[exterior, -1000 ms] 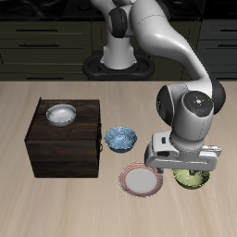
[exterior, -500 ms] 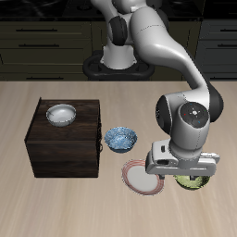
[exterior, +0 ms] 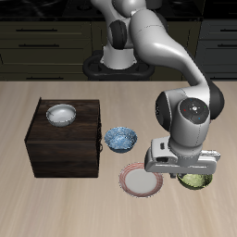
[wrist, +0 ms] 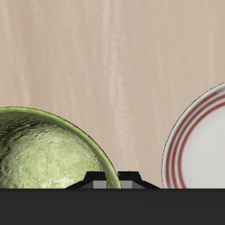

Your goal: Place the green bowl onto the plate that is on the left side of the table

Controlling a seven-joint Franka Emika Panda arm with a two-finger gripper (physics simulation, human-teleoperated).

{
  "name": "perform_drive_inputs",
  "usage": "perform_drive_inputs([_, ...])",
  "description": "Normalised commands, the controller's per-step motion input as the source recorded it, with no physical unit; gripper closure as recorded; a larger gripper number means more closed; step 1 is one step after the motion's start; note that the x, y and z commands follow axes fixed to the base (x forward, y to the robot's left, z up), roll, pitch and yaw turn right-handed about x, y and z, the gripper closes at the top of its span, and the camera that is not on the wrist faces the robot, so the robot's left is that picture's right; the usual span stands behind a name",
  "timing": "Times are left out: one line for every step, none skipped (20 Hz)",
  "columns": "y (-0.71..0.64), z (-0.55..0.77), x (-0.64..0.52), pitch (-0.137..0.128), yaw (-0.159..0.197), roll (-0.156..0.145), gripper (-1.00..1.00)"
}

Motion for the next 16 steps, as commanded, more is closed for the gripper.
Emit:
perform_drive_inputs([-0.01,0.13,-0.02,-0.014,0.0,-0.015,1.0])
perform_drive_inputs([-0.1,0.17,-0.01,-0.019,-0.008,-0.023,1.0])
perform_drive_inputs([0.01,0.12,0.0,-0.016,-0.01,0.001,1.0])
perform_drive_inputs([0.01,0.25,-0.04,-0.028,-0.008,0.037,1.0])
perform_drive_inputs([-0.06,0.24,-0.01,-0.034,-0.005,-0.032,1.0])
perform_drive_inputs([0.06,0.5,-0.16,-0.064,-0.065,0.073,1.0])
perform_drive_inputs([-0.02,0.35,-0.09,-0.053,-0.003,0.006,1.0])
perform_drive_inputs([0.05,0.33,-0.15,-0.034,-0.036,0.01,1.0])
perform_drive_inputs([0.08,0.28,-0.16,-0.037,-0.026,0.049,1.0])
perform_drive_inputs([0.12,0.41,-0.22,-0.075,-0.013,0.08,1.0])
perform_drive_inputs([-0.01,0.27,-0.08,-0.043,0.019,-0.017,1.0])
perform_drive_inputs([0.01,0.87,-0.46,-0.099,-0.09,0.053,1.0])
perform_drive_inputs([0.0,0.33,-0.24,-0.053,-0.01,0.024,1.0])
perform_drive_inputs([0.01,0.43,-0.3,-0.081,-0.041,0.03,1.0])
perform_drive_inputs([0.0,0.45,-0.37,-0.08,-0.004,0.027,1.0])
perform_drive_inputs([-0.1,0.57,-0.38,-0.127,-0.054,-0.015,1.0])
